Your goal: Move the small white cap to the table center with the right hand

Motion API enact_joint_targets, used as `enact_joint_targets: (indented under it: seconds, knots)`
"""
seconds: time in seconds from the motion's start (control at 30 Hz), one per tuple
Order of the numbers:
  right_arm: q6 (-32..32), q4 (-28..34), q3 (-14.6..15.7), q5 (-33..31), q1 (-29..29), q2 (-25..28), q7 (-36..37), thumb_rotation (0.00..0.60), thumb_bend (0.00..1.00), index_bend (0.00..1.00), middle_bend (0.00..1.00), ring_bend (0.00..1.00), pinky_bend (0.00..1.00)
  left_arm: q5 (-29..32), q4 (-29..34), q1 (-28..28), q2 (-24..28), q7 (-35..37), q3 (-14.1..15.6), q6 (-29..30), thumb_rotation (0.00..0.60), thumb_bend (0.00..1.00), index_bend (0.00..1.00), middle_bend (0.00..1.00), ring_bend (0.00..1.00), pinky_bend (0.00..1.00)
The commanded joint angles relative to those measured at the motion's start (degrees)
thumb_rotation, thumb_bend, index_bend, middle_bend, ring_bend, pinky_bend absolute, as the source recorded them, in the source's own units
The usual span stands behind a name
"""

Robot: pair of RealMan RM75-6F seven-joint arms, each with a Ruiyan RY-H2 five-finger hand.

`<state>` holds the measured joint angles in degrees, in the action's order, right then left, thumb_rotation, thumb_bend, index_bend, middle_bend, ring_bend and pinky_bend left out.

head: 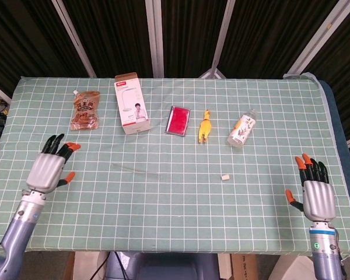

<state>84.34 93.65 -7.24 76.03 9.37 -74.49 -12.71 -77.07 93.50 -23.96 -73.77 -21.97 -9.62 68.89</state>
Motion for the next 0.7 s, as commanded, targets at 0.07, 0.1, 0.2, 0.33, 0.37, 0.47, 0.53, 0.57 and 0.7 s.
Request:
enact_joint_targets:
  seconds: [0.07, 0.1, 0.2, 0.33, 0.37, 0.47, 0.53, 0.57, 0.7]
  knots:
    - [-0.18, -0.26, -0.21, -0.04, -0.05, -0.09, 0.32, 0.6, 0.34, 0.0, 0.0, 0.0, 0.0, 6.61, -4.35, -6.12, -5.67, -4.89, -3.52, -6.4, 0.6, 0.42, 0.32, 0.31, 0.01, 0.0]
    - [-0.24, -0.26, -0.22, -0.02, -0.04, -0.13, 0.34, 0.6, 0.34, 0.0, 0.0, 0.0, 0.0, 7.75, -5.24, -7.03, -6.82, -5.72, -3.83, -7.2, 0.6, 0.42, 0.33, 0.32, 0.02, 0.0]
    - [-0.3, -0.26, -0.31, 0.09, -0.1, -0.15, 0.64, 0.6, 0.34, 0.0, 0.0, 0.0, 0.0, 10.67, -7.63, -9.58, -10.18, -8.79, -4.04, -9.4, 0.6, 0.42, 0.35, 0.35, 0.02, 0.0]
    - [-0.4, -0.25, -0.42, 0.28, -0.15, -0.16, 1.25, 0.6, 0.34, 0.0, 0.0, 0.0, 0.0, 12.45, -9.6, -11.79, -13.33, -12.55, -3.13, -10.82, 0.6, 0.42, 0.37, 0.38, 0.03, 0.0]
    - [-0.43, -0.22, -0.42, 0.3, -0.19, -0.11, 1.39, 0.6, 0.34, 0.0, 0.0, 0.0, 0.0, 12.9, -9.99, -12.23, -14.06, -13.41, -2.88, -11.02, 0.6, 0.42, 0.37, 0.39, 0.03, 0.0]
    - [-0.48, -0.16, -0.44, 0.35, -0.28, -0.03, 1.68, 0.6, 0.34, 0.0, 0.0, 0.0, 0.0, 13.69, -10.81, -13.06, -15.73, -15.16, -2.2, -11.23, 0.6, 0.42, 0.38, 0.41, 0.05, 0.0]
    - [-0.49, -0.05, -0.55, 0.25, -0.36, 0.04, 1.91, 0.6, 0.34, 0.0, 0.0, 0.0, 0.0, 14.25, -11.72, -13.54, -17.08, -16.27, -1.76, -11.15, 0.6, 0.42, 0.38, 0.42, 0.06, 0.0]
    - [-0.5, 0.02, -0.6, 0.21, -0.4, 0.1, 2.03, 0.6, 0.34, 0.0, 0.0, 0.0, 0.0, 14.58, -12.17, -13.74, -17.76, -16.73, -1.59, -11.02, 0.6, 0.41, 0.39, 0.43, 0.06, 0.0]
    - [-0.56, 0.17, -0.76, 0.07, -0.53, 0.22, 2.3, 0.6, 0.35, 0.0, 0.0, 0.0, 0.0, 15.39, -14.02, -14.65, -20.49, -17.93, -1.09, -10.66, 0.6, 0.39, 0.39, 0.45, 0.07, 0.0]
